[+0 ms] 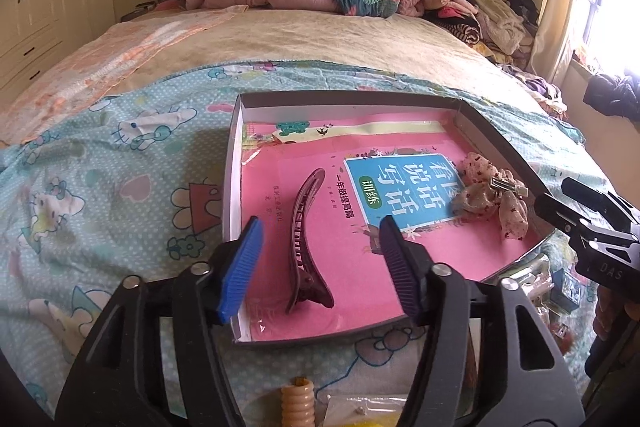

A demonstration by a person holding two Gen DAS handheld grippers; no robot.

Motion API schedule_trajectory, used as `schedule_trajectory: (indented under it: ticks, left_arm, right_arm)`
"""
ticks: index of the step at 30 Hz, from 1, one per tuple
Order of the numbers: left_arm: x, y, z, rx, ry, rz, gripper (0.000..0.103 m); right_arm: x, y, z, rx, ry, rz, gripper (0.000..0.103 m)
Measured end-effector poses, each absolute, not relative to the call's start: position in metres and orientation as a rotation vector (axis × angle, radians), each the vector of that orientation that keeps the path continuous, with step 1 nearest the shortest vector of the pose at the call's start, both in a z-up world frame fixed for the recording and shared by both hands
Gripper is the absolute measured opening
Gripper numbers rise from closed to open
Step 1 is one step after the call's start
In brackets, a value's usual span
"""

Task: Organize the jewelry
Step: 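Release the brown clip into the grey box while the right tool drops the bow there, then move the left tool to the yellow ring bag while the right moves to the pom-pom clip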

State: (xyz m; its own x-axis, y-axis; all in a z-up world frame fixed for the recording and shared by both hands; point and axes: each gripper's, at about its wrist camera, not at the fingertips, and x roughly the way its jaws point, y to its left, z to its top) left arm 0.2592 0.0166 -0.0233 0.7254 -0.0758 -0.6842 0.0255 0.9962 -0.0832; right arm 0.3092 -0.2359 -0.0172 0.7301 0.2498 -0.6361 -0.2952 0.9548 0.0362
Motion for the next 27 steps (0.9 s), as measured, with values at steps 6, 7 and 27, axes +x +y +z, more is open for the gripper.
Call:
schedule_trajectory:
  ticks: [6,7,27]
  left_arm:
    - [0.245,0.016,-0.014,-0.074,0.73,-0.056,0.076]
    - [0.243,0.016,-0.012,-0.073,0.725,-0.058,0.077]
    - [0.187,0.019,0.007,-0.086,0.656,-0.057,0.092]
  right_arm:
    - [0.291,-0.24,-0.01,-0.069,0.666,0.299,0.083]
    - [0.288,-0.24,-0.009,-0.069,0.663,0.299,0.083]
    - [0.22,-0.244,0.002,-0.089,0.606,0.309,0.089]
